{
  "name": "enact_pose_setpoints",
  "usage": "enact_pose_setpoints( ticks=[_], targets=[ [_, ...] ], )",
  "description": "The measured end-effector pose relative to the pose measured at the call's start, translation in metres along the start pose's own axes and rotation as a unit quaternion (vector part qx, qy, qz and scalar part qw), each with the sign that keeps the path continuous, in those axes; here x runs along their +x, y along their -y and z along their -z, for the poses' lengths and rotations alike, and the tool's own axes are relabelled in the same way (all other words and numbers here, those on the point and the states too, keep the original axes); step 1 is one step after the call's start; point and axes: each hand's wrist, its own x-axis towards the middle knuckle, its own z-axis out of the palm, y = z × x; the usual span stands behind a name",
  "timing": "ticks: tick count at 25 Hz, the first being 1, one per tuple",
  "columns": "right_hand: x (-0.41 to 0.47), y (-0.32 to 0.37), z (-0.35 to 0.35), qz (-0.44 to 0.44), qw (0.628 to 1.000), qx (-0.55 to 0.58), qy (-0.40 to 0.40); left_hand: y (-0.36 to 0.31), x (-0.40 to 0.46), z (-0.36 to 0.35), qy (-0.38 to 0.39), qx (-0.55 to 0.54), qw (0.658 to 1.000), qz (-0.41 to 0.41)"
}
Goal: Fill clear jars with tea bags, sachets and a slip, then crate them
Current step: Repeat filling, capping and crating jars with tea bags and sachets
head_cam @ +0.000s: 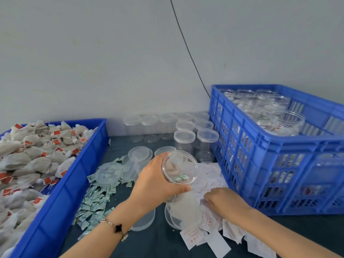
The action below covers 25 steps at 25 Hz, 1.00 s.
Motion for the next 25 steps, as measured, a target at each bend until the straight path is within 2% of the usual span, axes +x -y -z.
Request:
enact_pose_setpoints(
  ticks=[1, 2, 4, 6, 7, 8, 9, 11, 13, 15, 17, 22, 25],
  targets=[
    [-0.002, -0.001, 0.007, -0.041, 0.995, 0.082, -0.027, -0.001, -0.001, 0.001, 0.000, 0.005, 1.000, 0.002],
    [-0.002, -0.001, 0.018, -0.099, 0.974, 0.197, -0.062, -0.003, -0.001, 0.002, 0.001, 0.011, 1.000, 0.004],
    [0.000, -0.001, 0.045, -0.183, 0.875, 0.417, -0.164, -0.004, -0.001, 0.003, 0.004, 0.021, 1.000, 0.006],
    [0.002, 0.002, 0.078, -0.198, 0.788, 0.537, -0.227, -0.005, -0.001, 0.003, 0.006, 0.033, 0.999, 0.003],
    [0.000, 0.006, 0.094, -0.174, 0.755, 0.586, -0.237, -0.006, -0.001, 0.002, 0.006, 0.037, 0.999, -0.004],
    [-0.003, 0.012, 0.109, -0.131, 0.741, 0.614, -0.240, -0.007, -0.001, 0.002, 0.006, 0.037, 0.999, -0.012],
    [-0.007, 0.018, 0.121, -0.084, 0.751, 0.611, -0.237, -0.010, -0.001, 0.002, 0.008, 0.032, 0.999, -0.020],
    [-0.014, 0.029, 0.135, -0.029, 0.813, 0.537, -0.222, -0.015, -0.001, 0.001, 0.007, 0.022, 0.999, -0.036],
    [-0.015, 0.031, 0.138, -0.023, 0.867, 0.455, -0.202, -0.022, 0.001, 0.000, 0.008, 0.023, 0.999, -0.049],
    [-0.015, 0.029, 0.143, -0.024, 0.902, 0.393, -0.179, -0.031, 0.002, 0.002, 0.014, 0.021, 0.997, -0.067],
    [-0.019, 0.023, 0.150, -0.013, 0.912, 0.365, -0.186, -0.042, 0.005, 0.005, 0.010, 0.012, 0.996, -0.085],
    [-0.048, 0.005, 0.189, 0.008, 0.891, 0.365, -0.269, -0.094, 0.023, 0.024, 0.004, -0.026, 0.991, -0.135],
    [-0.060, -0.020, 0.241, -0.021, 0.889, 0.331, -0.316, -0.138, 0.053, 0.034, -0.009, -0.050, 0.981, -0.185]
  ],
)
